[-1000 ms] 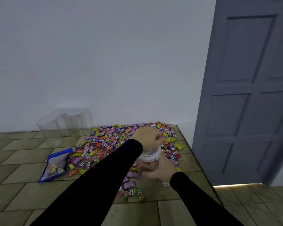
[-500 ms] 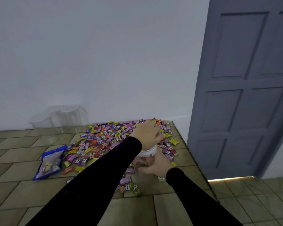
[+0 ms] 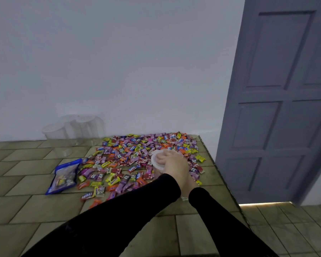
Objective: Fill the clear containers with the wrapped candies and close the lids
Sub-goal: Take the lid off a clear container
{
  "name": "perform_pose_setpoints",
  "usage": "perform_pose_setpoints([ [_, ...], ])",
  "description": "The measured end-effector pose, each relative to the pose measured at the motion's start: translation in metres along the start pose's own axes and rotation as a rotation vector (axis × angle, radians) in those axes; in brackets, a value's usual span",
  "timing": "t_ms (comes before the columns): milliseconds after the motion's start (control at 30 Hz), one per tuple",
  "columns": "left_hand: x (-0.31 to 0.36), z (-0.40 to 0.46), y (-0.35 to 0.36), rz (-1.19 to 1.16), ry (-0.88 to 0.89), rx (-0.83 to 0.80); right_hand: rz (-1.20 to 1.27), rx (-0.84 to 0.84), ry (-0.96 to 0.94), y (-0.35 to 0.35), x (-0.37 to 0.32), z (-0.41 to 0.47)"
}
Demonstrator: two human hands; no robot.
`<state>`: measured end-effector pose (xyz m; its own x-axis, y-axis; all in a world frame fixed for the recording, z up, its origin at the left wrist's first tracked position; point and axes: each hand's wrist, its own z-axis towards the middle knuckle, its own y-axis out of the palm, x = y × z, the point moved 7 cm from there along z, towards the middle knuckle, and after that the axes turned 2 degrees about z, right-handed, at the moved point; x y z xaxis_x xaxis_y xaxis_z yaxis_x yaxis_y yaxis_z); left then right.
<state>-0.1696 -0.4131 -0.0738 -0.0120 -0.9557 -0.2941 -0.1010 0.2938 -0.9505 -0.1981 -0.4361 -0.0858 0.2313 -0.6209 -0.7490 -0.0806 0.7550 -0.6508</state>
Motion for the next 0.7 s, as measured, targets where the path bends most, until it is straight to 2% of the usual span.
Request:
perform_pose_setpoints([
  [67, -0.001, 0.005, 0.004, -0.102, -0.037, -0.064, 0.003, -0.032, 0.023, -0.004, -0.017, -0.005],
  [133, -0.001, 0.004, 0.002, -0.201, -0.036, -0.156, -0.005, 0.018, -0.003, -0.006, -0.017, -0.006],
  [200, 0.003, -0.001, -0.001, -0.177, -0.001, -0.195, 0.021, 0.013, -0.025, 0.004, -0.008, -0.004],
  [267, 0.003, -0.008, -0.007, -0.126, 0.041, -0.194, 0.034, 0.078, -0.070, 0.004, -0.001, 0.007],
  [300, 0.002, -0.013, -0.013, -0.056, 0.097, -0.161, -0.008, 0.135, -0.020, 0.002, 0.008, 0.006],
  [367, 0.001, -0.023, -0.027, 0.096, 0.332, -0.030, 0.110, 0.054, 0.114, 0.012, 0.033, 0.000],
  [467, -0.022, -0.035, -0.045, 0.144, 0.559, 0.244, 0.255, 0.120, 0.117, 0.013, 0.049, 0.000],
  [533, -0.041, -0.032, -0.034, 0.047, 0.622, 0.349, 0.305, 0.123, 0.047, 0.013, 0.048, 0.000],
  [633, -0.059, -0.022, -0.006, -0.113, 0.667, 0.347, 0.372, 0.148, 0.047, 0.012, 0.053, 0.006],
  [700, -0.063, -0.016, 0.007, -0.131, 0.644, 0.349, 0.342, 0.143, 0.049, 0.014, 0.055, 0.007],
])
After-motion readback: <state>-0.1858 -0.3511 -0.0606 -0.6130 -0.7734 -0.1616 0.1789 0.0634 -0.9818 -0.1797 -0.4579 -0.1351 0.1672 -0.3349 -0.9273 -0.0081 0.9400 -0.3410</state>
